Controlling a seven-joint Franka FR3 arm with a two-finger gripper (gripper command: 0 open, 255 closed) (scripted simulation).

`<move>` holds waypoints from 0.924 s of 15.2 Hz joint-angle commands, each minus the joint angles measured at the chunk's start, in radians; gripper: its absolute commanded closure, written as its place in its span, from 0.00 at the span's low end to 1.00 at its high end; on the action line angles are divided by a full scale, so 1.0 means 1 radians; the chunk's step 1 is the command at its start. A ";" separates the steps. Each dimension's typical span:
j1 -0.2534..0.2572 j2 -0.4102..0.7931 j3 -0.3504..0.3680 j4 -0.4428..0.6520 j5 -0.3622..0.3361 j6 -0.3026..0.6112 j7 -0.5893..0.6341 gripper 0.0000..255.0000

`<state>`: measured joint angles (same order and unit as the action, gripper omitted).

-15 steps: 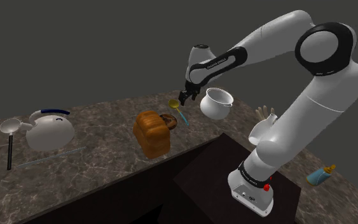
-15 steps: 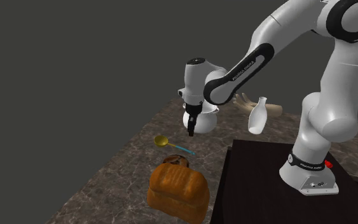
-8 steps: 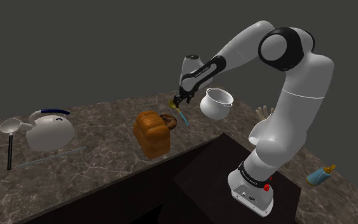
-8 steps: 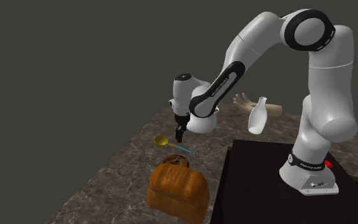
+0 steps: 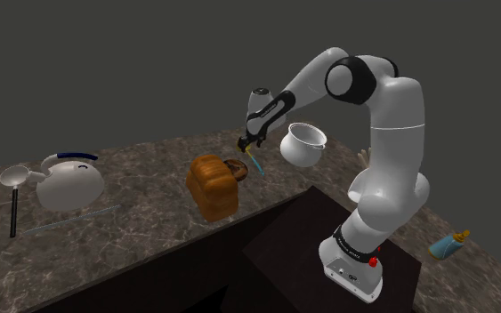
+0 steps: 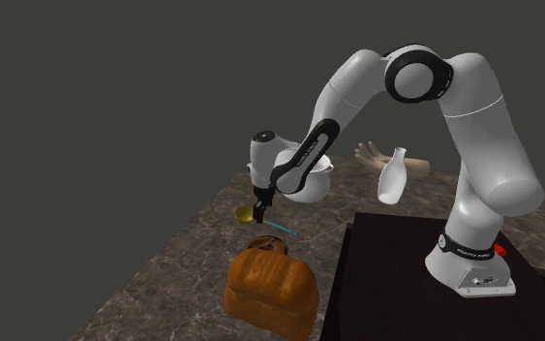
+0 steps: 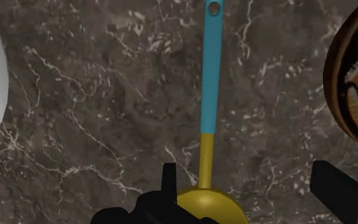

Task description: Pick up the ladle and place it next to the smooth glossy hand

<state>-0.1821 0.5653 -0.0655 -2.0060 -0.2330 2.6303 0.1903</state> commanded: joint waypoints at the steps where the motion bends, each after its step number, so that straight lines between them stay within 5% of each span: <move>1: -0.010 0.079 -0.008 0.078 0.004 0.007 0.002 0.00; 14: -0.025 0.230 -0.017 0.183 0.006 0.059 0.007 0.00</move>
<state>-0.2065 0.7939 -0.0825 -1.8245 -0.2272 2.6886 0.1973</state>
